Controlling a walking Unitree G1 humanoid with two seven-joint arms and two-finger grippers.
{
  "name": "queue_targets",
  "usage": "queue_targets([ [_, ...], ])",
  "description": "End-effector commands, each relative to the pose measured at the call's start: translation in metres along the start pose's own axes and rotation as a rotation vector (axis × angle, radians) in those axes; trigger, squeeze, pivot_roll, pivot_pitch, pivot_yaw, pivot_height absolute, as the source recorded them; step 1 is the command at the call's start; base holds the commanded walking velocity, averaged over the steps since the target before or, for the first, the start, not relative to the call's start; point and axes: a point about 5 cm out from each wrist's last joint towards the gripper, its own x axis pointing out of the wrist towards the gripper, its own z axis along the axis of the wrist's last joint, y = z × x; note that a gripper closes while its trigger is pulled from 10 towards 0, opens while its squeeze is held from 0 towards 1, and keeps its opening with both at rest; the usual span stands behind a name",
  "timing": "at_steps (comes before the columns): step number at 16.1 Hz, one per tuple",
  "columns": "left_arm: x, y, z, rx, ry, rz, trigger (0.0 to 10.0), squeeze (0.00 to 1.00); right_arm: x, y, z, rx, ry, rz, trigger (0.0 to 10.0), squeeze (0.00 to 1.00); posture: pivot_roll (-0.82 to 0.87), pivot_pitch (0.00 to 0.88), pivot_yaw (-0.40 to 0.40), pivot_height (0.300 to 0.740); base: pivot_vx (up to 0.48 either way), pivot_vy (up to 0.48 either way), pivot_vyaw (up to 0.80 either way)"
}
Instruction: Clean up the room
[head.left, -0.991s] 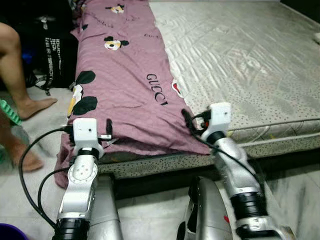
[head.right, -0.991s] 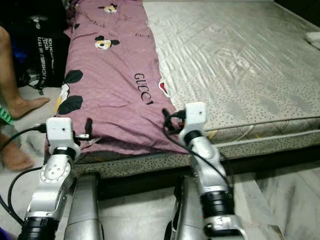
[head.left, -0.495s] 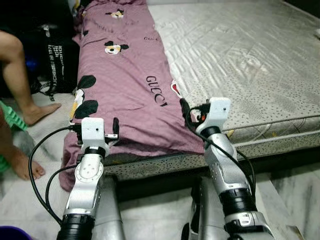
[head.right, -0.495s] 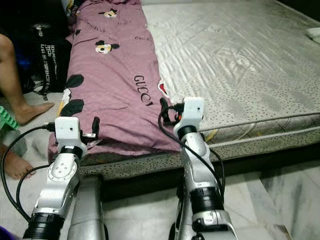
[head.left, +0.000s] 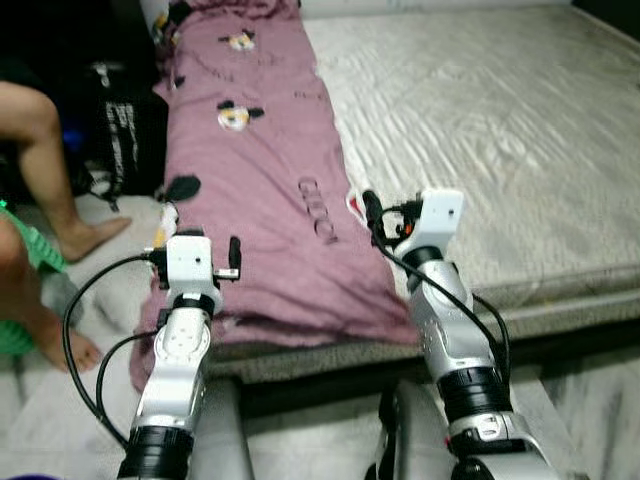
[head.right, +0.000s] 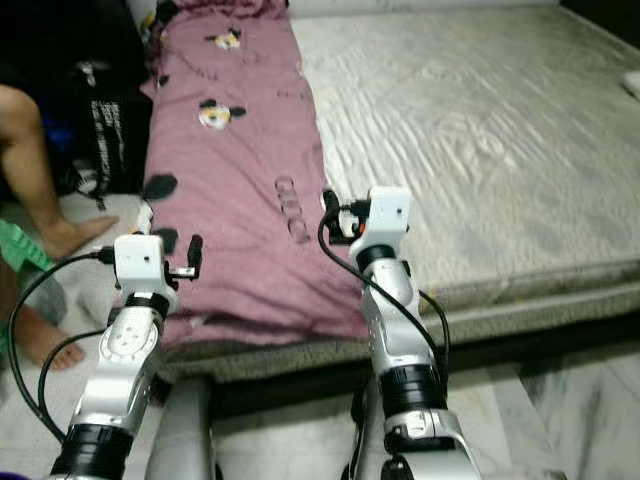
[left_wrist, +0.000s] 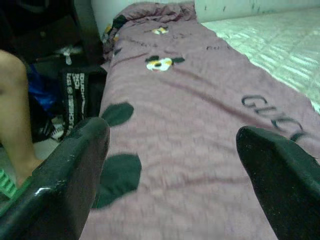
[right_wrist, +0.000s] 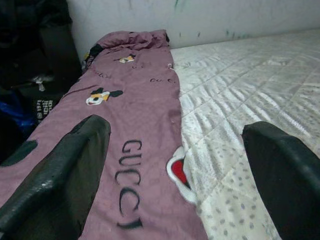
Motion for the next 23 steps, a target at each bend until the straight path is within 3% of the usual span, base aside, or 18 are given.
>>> queue_targets([
  [1, 0.002, 0.001, 0.000, 0.020, -0.005, -0.004, 10.0, 0.00, 0.000, -0.003, 0.003, -0.003, -0.017, -0.016, 10.0, 0.00, 0.06, 0.000, -0.002, 0.650, 0.000, 0.000, 0.00],
  [2, 0.003, 0.000, 0.000, 0.029, -0.010, -0.003, 10.0, 0.00, -0.002, -0.006, 0.001, -0.010, -0.016, -0.028, 10.0, 0.00, 0.06, 0.000, 0.000, 0.664, 0.000, 0.000, 0.00],
  [4, 0.003, -0.003, -0.003, -0.038, 0.025, 0.010, 10.0, 0.00, -0.005, -0.010, -0.002, -0.025, -0.011, -0.035, 10.0, 0.00, 0.06, 0.000, 0.003, 0.683, 0.000, 0.000, 0.00],
  [8, 0.004, -0.006, -0.001, 0.004, -0.001, -0.009, 10.0, 0.00, -0.012, -0.017, -0.011, -0.069, 0.012, -0.065, 10.0, 0.00, 0.06, 0.000, 0.003, 0.687, 0.000, 0.000, 0.00],
  [13, 0.001, -0.005, -0.005, 0.009, 0.014, -0.013, 10.0, 0.00, -0.014, -0.021, -0.013, -0.099, 0.014, -0.083, 10.0, 0.00, 0.07, 0.000, -0.004, 0.740, 0.000, 0.000, 0.00],
  [16, 0.001, -0.002, -0.008, 0.063, 0.022, 0.003, 10.0, 0.00, -0.018, -0.024, -0.019, -0.116, 0.031, -0.096, 10.0, 0.00, 0.07, 0.000, -0.004, 0.740, 0.000, 0.000, 0.00],
  [23, 0.000, -0.006, -0.009, 0.028, 0.029, -0.010, 10.0, 0.00, -0.020, -0.023, -0.022, -0.126, 0.039, -0.086, 10.0, 0.00, 0.07, 0.000, -0.006, 0.740, 0.000, 0.000, 0.00],
])
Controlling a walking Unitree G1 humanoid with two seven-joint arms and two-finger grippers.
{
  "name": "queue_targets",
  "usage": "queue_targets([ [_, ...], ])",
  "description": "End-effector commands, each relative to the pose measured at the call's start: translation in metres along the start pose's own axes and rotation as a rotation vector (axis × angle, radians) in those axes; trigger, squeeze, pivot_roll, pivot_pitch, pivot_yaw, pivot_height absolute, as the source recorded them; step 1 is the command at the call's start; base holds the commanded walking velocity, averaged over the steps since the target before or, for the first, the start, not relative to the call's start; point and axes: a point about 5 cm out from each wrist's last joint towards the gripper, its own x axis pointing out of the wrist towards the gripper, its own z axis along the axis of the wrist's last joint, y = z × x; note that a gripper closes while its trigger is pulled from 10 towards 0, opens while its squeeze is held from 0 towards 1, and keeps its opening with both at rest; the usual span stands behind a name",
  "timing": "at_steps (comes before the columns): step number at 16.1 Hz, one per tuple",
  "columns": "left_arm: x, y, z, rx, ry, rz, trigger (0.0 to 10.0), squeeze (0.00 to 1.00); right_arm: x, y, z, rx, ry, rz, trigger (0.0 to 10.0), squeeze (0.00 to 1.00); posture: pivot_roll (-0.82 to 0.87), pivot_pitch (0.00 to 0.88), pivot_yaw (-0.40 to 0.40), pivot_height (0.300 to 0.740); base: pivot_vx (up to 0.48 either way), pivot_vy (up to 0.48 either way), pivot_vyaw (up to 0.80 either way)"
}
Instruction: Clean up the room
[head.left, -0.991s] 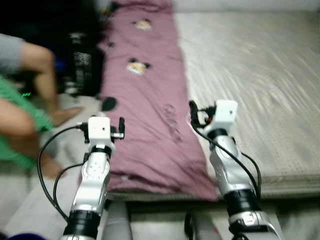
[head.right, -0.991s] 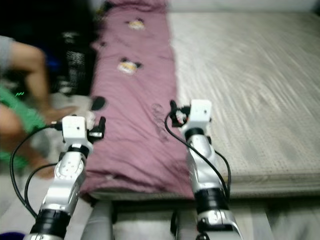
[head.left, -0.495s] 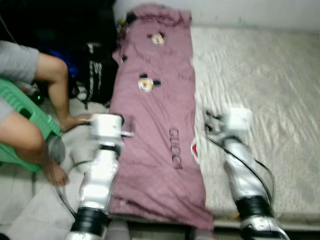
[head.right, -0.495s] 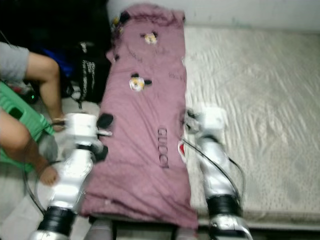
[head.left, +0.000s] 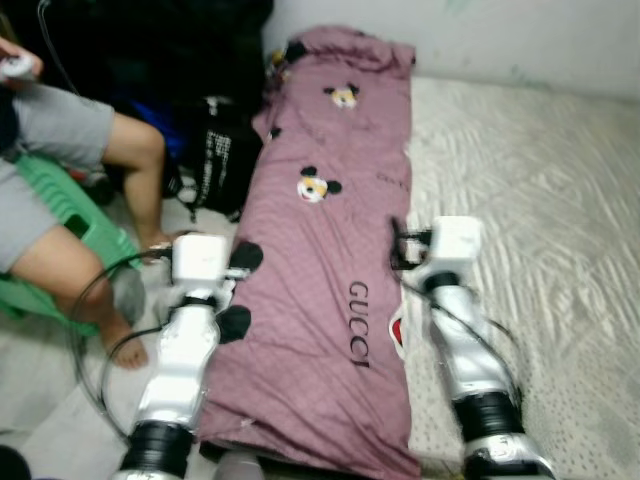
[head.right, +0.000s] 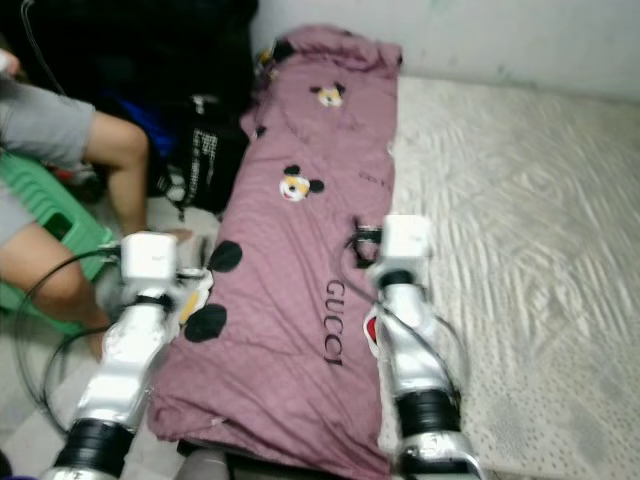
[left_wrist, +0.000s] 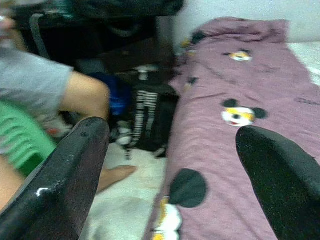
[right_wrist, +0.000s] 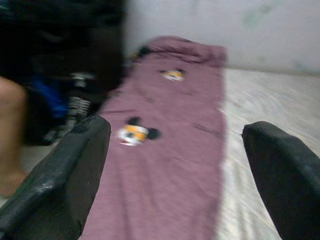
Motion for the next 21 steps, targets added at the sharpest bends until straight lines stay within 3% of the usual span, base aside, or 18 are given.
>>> queue_targets([
  [1, 0.000, -0.004, -0.002, -0.004, 0.021, 0.002, 10.0, 0.00, 0.001, -0.003, -0.001, 0.003, 0.009, -0.019, 10.0, 0.00, 0.07, 0.000, -0.006, 0.740, 0.000, 0.000, 0.00],
  [8, 0.000, -0.012, 0.001, -0.027, 0.009, -0.029, 10.0, 0.00, 0.003, -0.003, -0.003, 0.007, 0.031, -0.032, 10.0, 0.00, 0.07, 0.000, -0.015, 0.740, 0.000, 0.000, 0.00],
  [13, 0.000, -0.015, 0.001, -0.039, 0.009, -0.046, 10.0, 0.00, 0.004, -0.004, -0.003, 0.004, 0.031, -0.036, 10.0, 0.00, 0.07, 0.000, -0.016, 0.740, 0.000, 0.000, -0.68],
  [21, -0.001, -0.019, 0.002, -0.046, 0.002, -0.072, 10.0, 0.00, 0.005, -0.003, -0.002, -0.006, 0.031, -0.030, 10.0, 0.00, 0.07, 0.000, -0.015, 0.740, 0.000, 0.000, 0.00],
])
